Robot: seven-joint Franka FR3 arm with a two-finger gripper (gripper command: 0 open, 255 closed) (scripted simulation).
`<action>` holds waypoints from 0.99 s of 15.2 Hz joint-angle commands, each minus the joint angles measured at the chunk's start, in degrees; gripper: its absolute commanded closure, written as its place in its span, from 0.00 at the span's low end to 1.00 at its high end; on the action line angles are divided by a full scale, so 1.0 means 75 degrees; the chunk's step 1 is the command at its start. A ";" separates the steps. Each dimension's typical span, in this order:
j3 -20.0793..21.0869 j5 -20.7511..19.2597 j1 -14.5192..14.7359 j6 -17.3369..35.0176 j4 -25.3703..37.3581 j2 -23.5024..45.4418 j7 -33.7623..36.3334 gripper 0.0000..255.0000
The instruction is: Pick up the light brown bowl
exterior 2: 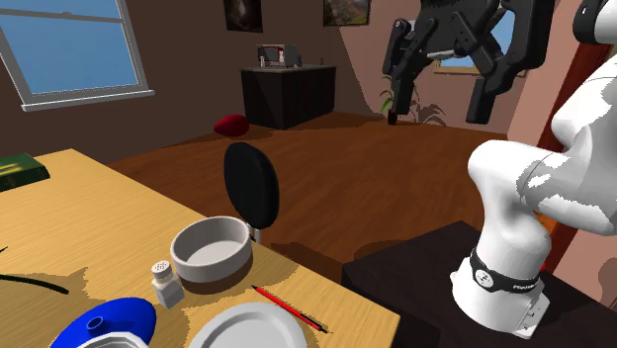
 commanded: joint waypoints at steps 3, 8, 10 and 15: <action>-0.0166 -0.0108 -0.0043 0.0390 -0.0195 0.0249 -0.0240 0.00; -0.0588 -0.0338 -0.0138 0.1374 -0.0518 0.1031 -0.0824 0.00; -0.0760 -0.0407 -0.0170 0.1765 -0.0579 0.1406 -0.1056 0.00; -0.1189 -0.0497 -0.0224 0.2709 -0.0560 0.2479 -0.1644 0.00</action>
